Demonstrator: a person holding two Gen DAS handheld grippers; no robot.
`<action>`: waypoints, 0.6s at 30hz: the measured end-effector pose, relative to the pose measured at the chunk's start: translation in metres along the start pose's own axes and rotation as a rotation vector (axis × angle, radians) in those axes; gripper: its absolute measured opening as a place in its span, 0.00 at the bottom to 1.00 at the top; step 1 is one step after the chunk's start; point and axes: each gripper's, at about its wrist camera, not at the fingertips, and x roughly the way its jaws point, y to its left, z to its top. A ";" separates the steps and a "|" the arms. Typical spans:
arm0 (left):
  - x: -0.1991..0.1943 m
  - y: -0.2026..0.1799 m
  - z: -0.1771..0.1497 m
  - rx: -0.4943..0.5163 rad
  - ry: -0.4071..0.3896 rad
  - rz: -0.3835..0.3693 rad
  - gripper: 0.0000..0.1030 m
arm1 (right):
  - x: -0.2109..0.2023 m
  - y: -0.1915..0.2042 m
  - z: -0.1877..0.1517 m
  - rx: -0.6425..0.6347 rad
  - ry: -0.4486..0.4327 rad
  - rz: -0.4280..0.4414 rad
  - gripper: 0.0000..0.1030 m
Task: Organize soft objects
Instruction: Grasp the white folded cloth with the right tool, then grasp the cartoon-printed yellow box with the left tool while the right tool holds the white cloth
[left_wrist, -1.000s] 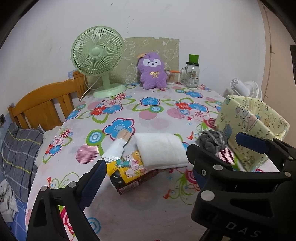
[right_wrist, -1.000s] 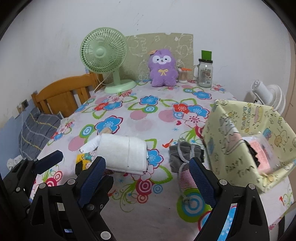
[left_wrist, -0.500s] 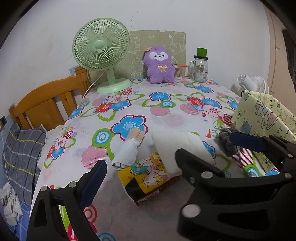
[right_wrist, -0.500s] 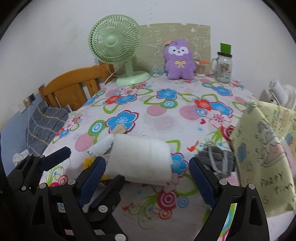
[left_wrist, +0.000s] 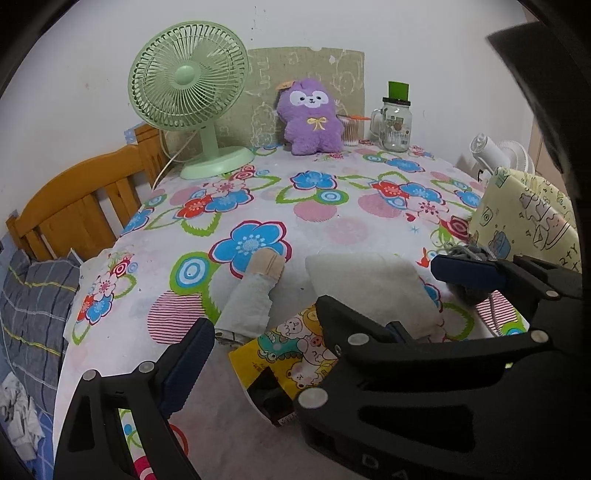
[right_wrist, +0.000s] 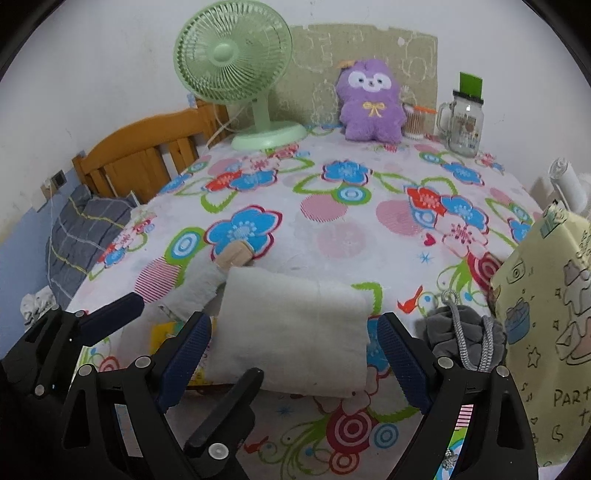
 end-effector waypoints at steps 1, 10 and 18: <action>0.001 -0.002 -0.001 0.009 0.005 -0.006 0.90 | 0.002 -0.001 0.000 0.002 0.008 0.000 0.90; 0.005 -0.006 -0.002 0.024 0.024 -0.010 0.90 | 0.013 -0.006 -0.003 0.005 0.069 0.038 0.71; 0.005 -0.010 0.000 0.023 0.026 -0.010 0.90 | 0.003 -0.008 -0.004 -0.024 0.043 0.059 0.43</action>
